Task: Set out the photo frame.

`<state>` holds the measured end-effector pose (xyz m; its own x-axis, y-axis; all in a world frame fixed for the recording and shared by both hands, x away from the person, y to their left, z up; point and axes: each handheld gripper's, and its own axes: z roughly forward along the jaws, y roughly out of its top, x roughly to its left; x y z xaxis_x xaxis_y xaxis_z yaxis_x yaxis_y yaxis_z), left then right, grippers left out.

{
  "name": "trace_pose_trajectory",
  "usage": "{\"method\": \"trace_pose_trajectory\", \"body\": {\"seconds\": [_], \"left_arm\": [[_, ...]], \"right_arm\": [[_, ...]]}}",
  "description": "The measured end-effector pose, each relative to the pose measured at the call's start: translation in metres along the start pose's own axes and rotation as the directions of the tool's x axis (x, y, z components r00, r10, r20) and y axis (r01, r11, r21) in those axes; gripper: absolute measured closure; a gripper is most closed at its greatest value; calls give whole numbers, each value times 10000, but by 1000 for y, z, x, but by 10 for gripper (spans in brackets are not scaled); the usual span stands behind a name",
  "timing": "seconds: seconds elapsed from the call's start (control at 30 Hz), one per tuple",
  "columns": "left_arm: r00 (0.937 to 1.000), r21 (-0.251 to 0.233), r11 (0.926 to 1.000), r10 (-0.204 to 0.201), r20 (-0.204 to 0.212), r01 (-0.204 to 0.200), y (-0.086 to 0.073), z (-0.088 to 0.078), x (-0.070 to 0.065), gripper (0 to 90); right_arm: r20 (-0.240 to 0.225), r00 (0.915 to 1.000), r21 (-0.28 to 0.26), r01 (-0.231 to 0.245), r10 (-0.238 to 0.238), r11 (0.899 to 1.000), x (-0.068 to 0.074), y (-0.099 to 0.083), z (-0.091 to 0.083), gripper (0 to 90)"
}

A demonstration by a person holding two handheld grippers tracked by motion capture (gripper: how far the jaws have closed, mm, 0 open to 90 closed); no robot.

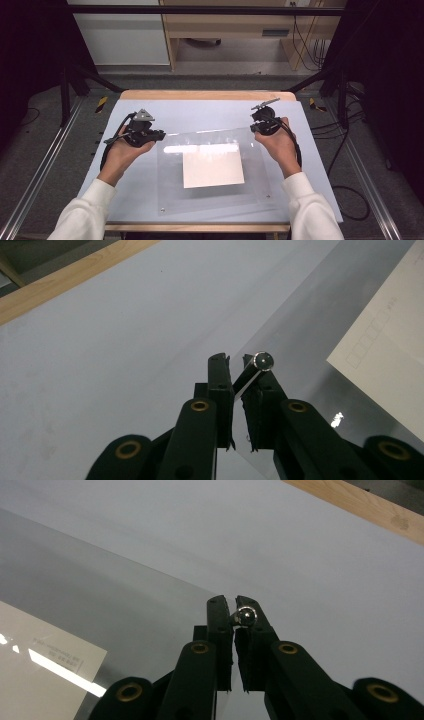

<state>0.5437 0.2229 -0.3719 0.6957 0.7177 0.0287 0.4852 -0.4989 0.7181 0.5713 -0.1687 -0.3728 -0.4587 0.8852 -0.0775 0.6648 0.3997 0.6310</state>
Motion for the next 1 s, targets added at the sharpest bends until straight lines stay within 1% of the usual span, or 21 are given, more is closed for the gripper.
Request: {"method": "trace_pose_trajectory", "body": {"seconds": [0.03,0.13,0.23,0.4,0.57,0.6,0.63,0.7,0.77,0.83,0.97,1.0], "left_arm": [[10000,22,10000,22,1,-22,0,0,1,819],[10000,18,10000,-15,34,15,0,-1,3,819],[10000,85,9999,75,9,-75,-1,1,4,820],[9999,233,9996,168,42,-168,-3,5,7,819],[9998,448,9988,173,107,-178,-7,13,12,820],[9997,481,9986,224,107,-229,-8,14,12,820],[9998,508,9985,192,92,-197,-8,16,12,820],[9998,562,9983,169,110,-175,-9,20,14,820],[9998,577,9982,154,114,-160,-10,25,15,820],[9999,608,9981,116,117,-123,-11,29,16,820],[9999,717,9973,168,32,-170,-15,37,15,820],[9999,752,9971,103,30,-105,-16,38,15,823]], "right_arm": [[-21,10000,9,-48,48,10000,2,0,-1,858],[31,10000,38,61,-61,10000,4,0,-2,858],[43,10000,82,44,-44,10000,7,-2,-3,858],[48,10000,187,2,-3,9998,11,-10,1,858],[25,10000,443,14,-15,9990,17,-17,6,858],[21,10000,437,-24,23,9990,18,-19,8,858],[6,10000,492,-60,59,9988,19,-20,9,858],[-16,10000,559,-5,6,9984,19,-23,11,858],[25,10000,610,-90,88,9981,20,-26,14,858],[71,10000,646,-44,39,9979,20,-28,16,858],[111,9999,627,-22,15,9980,18,-31,21,858],[101,9999,603,5,-11,9982,18,-32,22,858]]}}
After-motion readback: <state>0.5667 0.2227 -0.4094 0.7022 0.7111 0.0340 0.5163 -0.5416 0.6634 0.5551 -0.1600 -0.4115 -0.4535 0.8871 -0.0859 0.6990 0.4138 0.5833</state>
